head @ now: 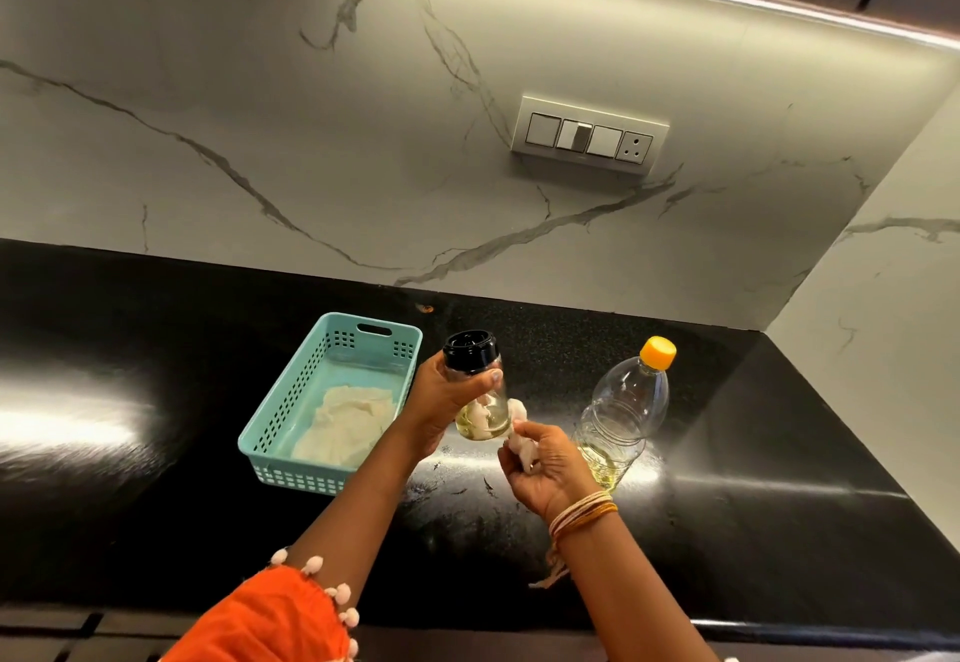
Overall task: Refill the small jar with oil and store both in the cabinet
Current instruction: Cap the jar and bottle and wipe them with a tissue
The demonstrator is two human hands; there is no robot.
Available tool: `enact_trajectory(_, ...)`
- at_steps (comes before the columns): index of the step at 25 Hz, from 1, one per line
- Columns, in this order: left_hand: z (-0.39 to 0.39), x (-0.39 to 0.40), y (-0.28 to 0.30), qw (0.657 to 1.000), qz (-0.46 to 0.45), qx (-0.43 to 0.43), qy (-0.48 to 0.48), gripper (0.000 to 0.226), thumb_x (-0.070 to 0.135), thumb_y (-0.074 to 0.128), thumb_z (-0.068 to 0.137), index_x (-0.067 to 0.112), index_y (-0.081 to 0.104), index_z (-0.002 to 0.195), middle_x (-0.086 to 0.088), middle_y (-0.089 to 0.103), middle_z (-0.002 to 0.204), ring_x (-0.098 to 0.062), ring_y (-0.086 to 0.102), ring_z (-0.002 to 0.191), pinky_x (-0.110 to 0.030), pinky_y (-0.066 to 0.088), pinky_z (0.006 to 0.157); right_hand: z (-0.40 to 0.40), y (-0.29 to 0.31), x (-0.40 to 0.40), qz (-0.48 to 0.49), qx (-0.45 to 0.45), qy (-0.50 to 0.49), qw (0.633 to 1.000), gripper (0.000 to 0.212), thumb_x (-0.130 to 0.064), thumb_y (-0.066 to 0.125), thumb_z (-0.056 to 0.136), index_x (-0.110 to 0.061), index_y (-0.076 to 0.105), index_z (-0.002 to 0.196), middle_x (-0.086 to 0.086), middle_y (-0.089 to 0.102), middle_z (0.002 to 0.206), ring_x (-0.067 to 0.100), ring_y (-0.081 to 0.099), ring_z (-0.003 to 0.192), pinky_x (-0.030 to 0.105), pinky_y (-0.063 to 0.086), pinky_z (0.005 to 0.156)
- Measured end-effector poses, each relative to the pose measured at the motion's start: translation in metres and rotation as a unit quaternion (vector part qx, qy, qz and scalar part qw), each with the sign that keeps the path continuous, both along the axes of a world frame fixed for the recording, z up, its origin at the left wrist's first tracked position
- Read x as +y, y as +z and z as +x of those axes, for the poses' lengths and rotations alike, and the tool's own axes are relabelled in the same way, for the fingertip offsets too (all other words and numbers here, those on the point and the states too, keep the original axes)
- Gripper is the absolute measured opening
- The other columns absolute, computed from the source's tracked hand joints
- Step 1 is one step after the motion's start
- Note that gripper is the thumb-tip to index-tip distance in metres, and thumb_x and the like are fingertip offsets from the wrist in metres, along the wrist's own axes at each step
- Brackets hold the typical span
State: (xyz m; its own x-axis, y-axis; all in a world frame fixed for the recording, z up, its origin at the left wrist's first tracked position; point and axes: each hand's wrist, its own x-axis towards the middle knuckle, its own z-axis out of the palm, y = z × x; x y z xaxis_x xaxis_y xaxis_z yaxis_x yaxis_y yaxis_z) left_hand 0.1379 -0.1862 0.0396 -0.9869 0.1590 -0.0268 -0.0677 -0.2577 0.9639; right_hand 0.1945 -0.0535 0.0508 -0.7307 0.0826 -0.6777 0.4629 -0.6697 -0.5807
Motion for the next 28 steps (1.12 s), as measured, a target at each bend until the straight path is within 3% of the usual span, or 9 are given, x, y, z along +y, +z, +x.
enact_trajectory(3, 0.003, 0.003, -0.004, 1.000, 0.017, 0.002, 0.003, 0.033, 0.002, 0.074, 0.078, 0.009, 0.065, 0.109, -0.014, 0.070, 0.102, -0.033, 0.065, 0.100, -0.049, 0.051, 0.091, 0.001, -0.003, -0.015, 0.034, 0.019, 0.005, 0.999, 0.019, 0.001, 0.057, 0.089, -0.012, 0.068, 0.097, 0.005, 0.066, 0.087, 0.009, 0.059, 0.076, 0.019, 0.047, 0.059)
enact_trajectory(6, 0.001, 0.004, -0.003, 1.000, 0.017, 0.004, 0.019, 0.032, 0.003, 0.077, 0.075, 0.015, 0.067, 0.103, -0.013, 0.071, 0.102, -0.030, 0.065, 0.098, -0.049, 0.051, 0.091, 0.007, -0.002, -0.026, -0.074, 0.027, -0.012, 0.997, 0.012, 0.007, 0.056, 0.087, 0.000, 0.065, 0.088, 0.015, 0.066, 0.090, 0.016, 0.068, 0.057, 0.018, 0.049, 0.038)
enact_trajectory(9, -0.003, -0.001, 0.000, 0.999, 0.002, 0.013, 0.030, 0.041, 0.009, 0.081, 0.068, 0.014, 0.067, 0.106, -0.016, 0.071, 0.107, -0.032, 0.066, 0.102, -0.048, 0.053, 0.091, 0.013, 0.005, -0.020, -0.123, 0.024, 0.026, 0.992, 0.022, 0.014, 0.041, 0.092, 0.006, 0.061, 0.098, 0.024, 0.061, 0.096, 0.021, 0.068, 0.047, 0.019, 0.046, 0.032)
enact_trajectory(13, -0.006, -0.002, -0.002, 1.000, -0.004, 0.027, 0.015, 0.046, 0.014, 0.080, 0.067, 0.012, 0.066, 0.111, -0.013, 0.072, 0.107, -0.030, 0.067, 0.103, -0.044, 0.055, 0.090, 0.002, 0.010, -0.005, -0.135, 0.040, -0.011, 0.990, 0.024, 0.015, 0.037, 0.093, 0.006, 0.059, 0.097, 0.027, 0.063, 0.095, 0.027, 0.070, 0.053, 0.028, 0.058, 0.050)
enact_trajectory(17, -0.006, 0.009, -0.004, 1.000, -0.005, 0.028, 0.011, 0.039, 0.001, 0.079, 0.072, 0.013, 0.066, 0.107, -0.013, 0.072, 0.106, -0.028, 0.067, 0.101, -0.038, 0.057, 0.083, -0.014, 0.001, -0.020, -0.204, -0.002, -0.018, 0.979, 0.013, 0.003, 0.049, 0.095, 0.009, 0.058, 0.088, 0.023, 0.067, 0.062, 0.023, 0.064, 0.039, 0.025, 0.051, 0.037)
enact_trajectory(19, -0.010, 0.006, -0.003, 0.999, -0.009, 0.026, 0.024, 0.039, -0.002, 0.078, 0.072, 0.011, 0.066, 0.107, -0.015, 0.071, 0.106, -0.029, 0.067, 0.102, -0.040, 0.056, 0.085, -0.013, -0.007, -0.024, -0.223, -0.001, 0.002, 0.975, 0.013, 0.004, 0.049, 0.094, 0.012, 0.059, 0.092, 0.027, 0.068, 0.075, 0.030, 0.067, 0.047, 0.029, 0.057, 0.051)
enact_trajectory(21, -0.015, -0.001, -0.002, 0.999, -0.006, 0.021, 0.027, 0.041, -0.002, 0.077, 0.073, 0.005, 0.065, 0.111, -0.017, 0.071, 0.107, -0.031, 0.067, 0.102, -0.045, 0.055, 0.090, -0.005, -0.009, -0.017, -0.214, 0.008, 0.029, 0.976, 0.016, 0.002, 0.047, 0.095, 0.012, 0.059, 0.101, 0.030, 0.065, 0.093, 0.035, 0.070, 0.056, 0.036, 0.058, 0.055)
enact_trajectory(24, -0.018, -0.008, -0.003, 1.000, -0.003, 0.025, 0.016, 0.046, 0.003, 0.080, 0.071, 0.002, 0.064, 0.114, -0.017, 0.071, 0.108, -0.032, 0.067, 0.102, -0.046, 0.055, 0.090, -0.003, -0.005, 0.008, -0.186, 0.021, 0.022, 0.982, 0.018, 0.004, 0.046, 0.095, 0.008, 0.058, 0.107, 0.031, 0.067, 0.092, 0.033, 0.072, 0.063, 0.033, 0.060, 0.056)
enact_trajectory(28, -0.016, -0.003, -0.010, 0.999, -0.018, 0.028, 0.016, 0.041, 0.008, 0.081, 0.067, 0.016, 0.067, 0.105, -0.007, 0.074, 0.100, -0.025, 0.069, 0.096, -0.039, 0.056, 0.083, -0.022, -0.002, 0.007, -0.123, 0.038, 0.000, 0.992, 0.027, 0.010, 0.039, 0.095, 0.005, 0.060, 0.113, 0.023, 0.066, 0.101, 0.025, 0.071, 0.067, 0.027, 0.058, 0.063)
